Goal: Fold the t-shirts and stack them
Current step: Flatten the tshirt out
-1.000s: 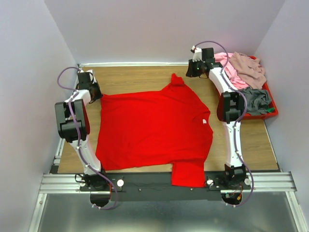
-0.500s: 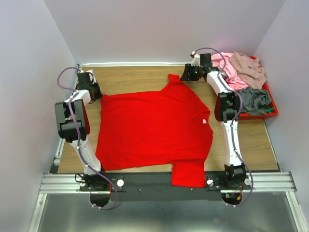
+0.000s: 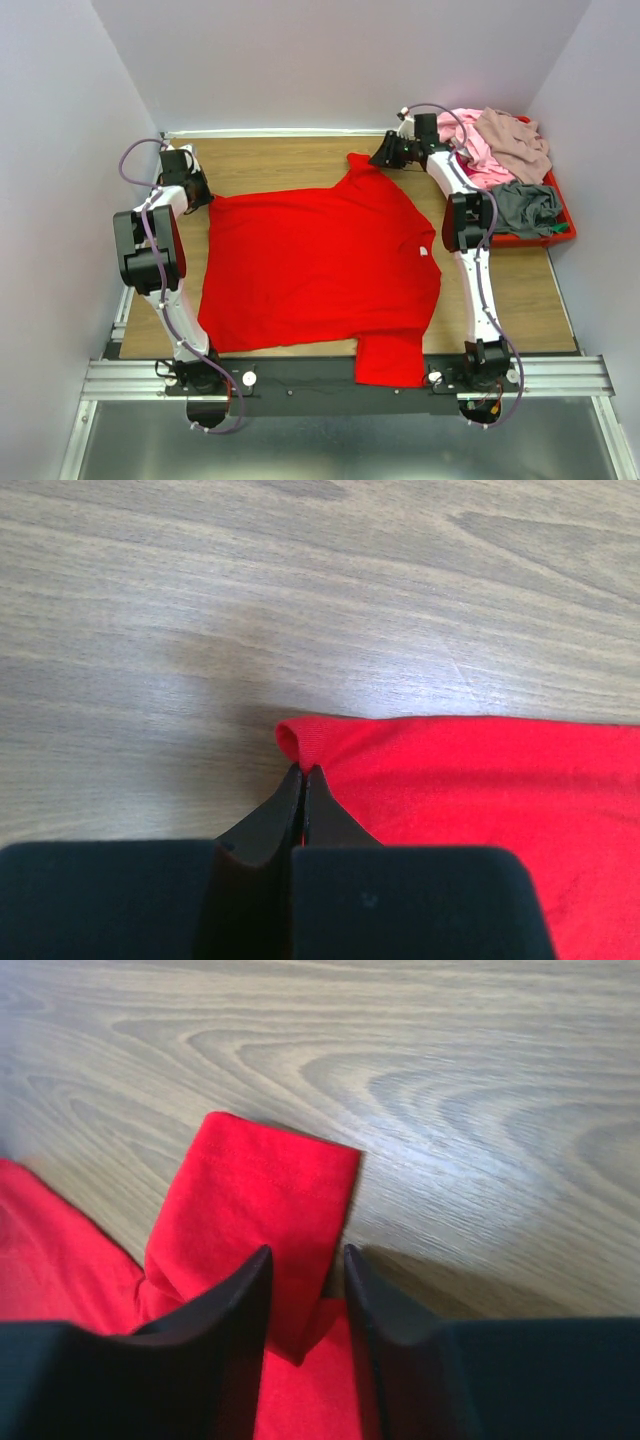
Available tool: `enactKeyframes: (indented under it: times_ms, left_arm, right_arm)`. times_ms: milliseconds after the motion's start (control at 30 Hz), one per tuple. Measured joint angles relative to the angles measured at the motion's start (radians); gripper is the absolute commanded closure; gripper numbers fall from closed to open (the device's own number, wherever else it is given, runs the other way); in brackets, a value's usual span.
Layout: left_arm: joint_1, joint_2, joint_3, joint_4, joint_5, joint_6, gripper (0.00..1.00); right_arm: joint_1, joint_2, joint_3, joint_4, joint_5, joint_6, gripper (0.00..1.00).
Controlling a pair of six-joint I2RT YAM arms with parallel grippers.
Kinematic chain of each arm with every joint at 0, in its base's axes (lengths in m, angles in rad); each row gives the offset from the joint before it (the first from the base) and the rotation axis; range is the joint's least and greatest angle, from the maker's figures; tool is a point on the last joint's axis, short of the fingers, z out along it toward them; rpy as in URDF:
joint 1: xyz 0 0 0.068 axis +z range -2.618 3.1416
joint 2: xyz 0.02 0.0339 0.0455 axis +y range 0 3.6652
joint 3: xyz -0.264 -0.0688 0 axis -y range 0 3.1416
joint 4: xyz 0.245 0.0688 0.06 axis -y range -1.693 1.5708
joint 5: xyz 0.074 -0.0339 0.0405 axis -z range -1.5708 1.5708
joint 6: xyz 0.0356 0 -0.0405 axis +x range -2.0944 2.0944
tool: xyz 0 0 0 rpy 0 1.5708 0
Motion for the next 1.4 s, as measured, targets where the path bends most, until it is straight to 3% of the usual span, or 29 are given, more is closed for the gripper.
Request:
enactKeyframes:
  times_ms: [233,333,633,1067,1267,1300,1400]
  left_arm:
    - [0.000,0.000,0.000,0.000,0.001,0.000,1.00]
    - [0.000,0.000,0.000,0.000,0.001,0.002,1.00]
    - [0.000,-0.020,0.000,0.000,0.001,0.003,1.00]
    - [0.000,-0.067,-0.001,0.011,0.010,0.003,1.00]
    - [0.000,-0.084,-0.014,0.019,0.026,0.003,1.00]
    - [0.000,-0.086,-0.015,0.023,0.027,0.003,1.00]
    - [0.000,-0.094,-0.023,0.023,0.030,0.004,1.00]
  right_arm:
    - [0.000,0.018,0.000,0.000,-0.033,0.038,0.93]
    - [0.000,0.018,0.001,-0.005,-0.038,0.035,1.00]
    - [-0.027,-0.011,0.034,-0.024,-0.050,0.008,1.00]
    - [-0.066,-0.192,0.034,-0.023,-0.079,-0.026,1.00]
    - [-0.064,-0.254,-0.058,-0.019,-0.078,-0.056,0.99]
    - [-0.064,-0.266,-0.080,-0.020,-0.075,-0.063,0.98]
    - [-0.064,-0.314,-0.193,-0.017,-0.039,-0.084,0.75]
